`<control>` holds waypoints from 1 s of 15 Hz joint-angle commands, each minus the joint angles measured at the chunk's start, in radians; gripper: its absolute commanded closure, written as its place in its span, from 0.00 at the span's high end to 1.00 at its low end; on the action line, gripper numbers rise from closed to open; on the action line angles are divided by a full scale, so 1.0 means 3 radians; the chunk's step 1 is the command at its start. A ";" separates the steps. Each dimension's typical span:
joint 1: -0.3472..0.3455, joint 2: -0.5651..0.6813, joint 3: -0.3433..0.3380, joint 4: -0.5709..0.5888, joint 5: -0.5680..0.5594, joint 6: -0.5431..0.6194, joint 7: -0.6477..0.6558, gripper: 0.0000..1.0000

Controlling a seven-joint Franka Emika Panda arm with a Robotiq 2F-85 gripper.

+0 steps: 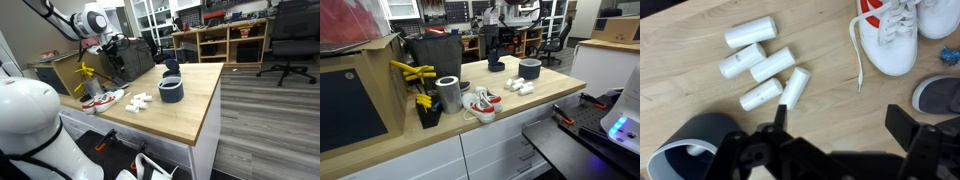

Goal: Put one white object in the small bin

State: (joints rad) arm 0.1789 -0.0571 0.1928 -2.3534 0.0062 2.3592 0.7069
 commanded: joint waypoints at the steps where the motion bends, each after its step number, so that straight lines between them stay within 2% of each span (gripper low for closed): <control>1: -0.0002 -0.0206 0.0012 -0.0048 0.0050 -0.0244 -0.0096 1.00; 9: -0.0048 -0.0472 -0.0012 -0.0107 0.0065 -0.0494 -0.0222 1.00; 12: -0.0117 -0.0484 -0.0107 -0.0020 -0.0001 -0.0743 -0.0704 1.00; 15: -0.0278 -0.0482 -0.0265 0.0138 -0.0130 -0.1019 -0.1231 1.00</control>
State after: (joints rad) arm 0.1391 -0.1888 0.1512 -2.3591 -0.0061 2.1424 0.4783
